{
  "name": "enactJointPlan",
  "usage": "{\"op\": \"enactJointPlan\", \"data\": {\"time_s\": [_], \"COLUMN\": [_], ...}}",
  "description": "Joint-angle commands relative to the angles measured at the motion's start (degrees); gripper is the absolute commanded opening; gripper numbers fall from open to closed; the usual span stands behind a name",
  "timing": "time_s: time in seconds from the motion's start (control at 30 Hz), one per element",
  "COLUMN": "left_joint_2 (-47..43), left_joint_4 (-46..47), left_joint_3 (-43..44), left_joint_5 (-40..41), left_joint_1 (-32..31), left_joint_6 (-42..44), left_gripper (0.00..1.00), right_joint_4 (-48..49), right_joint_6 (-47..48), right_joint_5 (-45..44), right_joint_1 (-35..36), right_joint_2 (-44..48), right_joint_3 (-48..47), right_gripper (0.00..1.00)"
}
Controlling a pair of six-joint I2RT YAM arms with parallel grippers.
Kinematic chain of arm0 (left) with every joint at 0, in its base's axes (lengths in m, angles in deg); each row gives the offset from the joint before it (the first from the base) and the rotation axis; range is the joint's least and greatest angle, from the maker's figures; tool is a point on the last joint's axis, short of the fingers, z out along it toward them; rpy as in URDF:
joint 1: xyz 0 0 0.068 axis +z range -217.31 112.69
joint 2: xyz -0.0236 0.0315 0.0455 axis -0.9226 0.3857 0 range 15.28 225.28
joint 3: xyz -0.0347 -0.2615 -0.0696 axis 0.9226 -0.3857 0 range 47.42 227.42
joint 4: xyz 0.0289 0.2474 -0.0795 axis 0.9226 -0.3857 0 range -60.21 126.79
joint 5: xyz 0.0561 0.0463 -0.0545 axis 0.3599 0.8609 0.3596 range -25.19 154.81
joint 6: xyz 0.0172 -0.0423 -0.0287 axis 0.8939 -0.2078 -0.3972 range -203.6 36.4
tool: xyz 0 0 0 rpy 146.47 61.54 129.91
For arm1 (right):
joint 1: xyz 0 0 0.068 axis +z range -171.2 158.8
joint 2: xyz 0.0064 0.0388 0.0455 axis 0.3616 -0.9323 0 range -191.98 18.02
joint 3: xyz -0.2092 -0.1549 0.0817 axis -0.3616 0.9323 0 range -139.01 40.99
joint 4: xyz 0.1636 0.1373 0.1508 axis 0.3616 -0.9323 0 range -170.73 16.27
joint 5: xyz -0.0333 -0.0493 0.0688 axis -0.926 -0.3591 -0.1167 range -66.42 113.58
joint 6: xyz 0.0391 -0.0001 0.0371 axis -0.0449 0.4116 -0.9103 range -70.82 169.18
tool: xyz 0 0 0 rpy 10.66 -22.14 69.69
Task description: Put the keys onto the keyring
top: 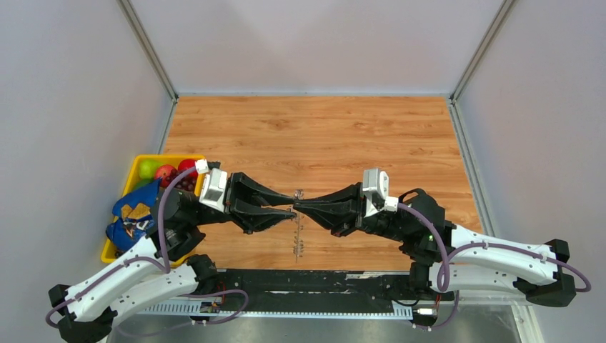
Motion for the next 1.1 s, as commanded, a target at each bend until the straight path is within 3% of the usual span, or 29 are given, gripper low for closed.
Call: {"op": "enactJointPlan", "data": {"time_s": [0.0, 0.13, 0.4, 0.47, 0.5, 0.57, 1.07], "left_joint_2": [0.6, 0.9, 0.7, 0.7, 0.7, 0.8, 1.2], "left_joint_4": [1.7, 1.5, 0.4, 0.4, 0.4, 0.4, 1.7], "left_joint_3": [-0.2, -0.2, -0.5, -0.6, -0.6, -0.5, -0.4], "left_joint_5": [-0.4, -0.7, -0.7, -0.9, -0.9, -1.2, -2.7], "left_joint_1": [-0.1, -0.1, -0.1, -0.1, -0.1, -0.1, -0.1], "left_joint_6": [-0.7, -0.8, -0.6, -0.6, -0.5, -0.5, -0.8], "left_gripper": [0.37, 0.30, 0.27, 0.18, 0.09, 0.02, 0.02], "right_joint_4": [4.3, 4.7, 5.7, 5.8, 5.8, 5.9, 5.8], "right_joint_6": [0.4, 0.3, 0.4, 0.4, 0.4, 0.3, -0.1], "right_joint_5": [0.9, 0.8, 0.8, 1.0, 1.0, 1.0, 1.7], "right_joint_1": [-0.2, -0.2, -0.2, -0.2, -0.2, -0.2, -0.2], "right_joint_2": [0.3, 0.5, 0.9, 0.9, 0.8, 0.8, 0.9], "right_joint_3": [-2.0, -1.9, -1.4, -1.4, -1.4, -1.4, -1.6], "right_gripper": [0.00, 0.00, 0.00, 0.00, 0.00, 0.00, 0.00]}}
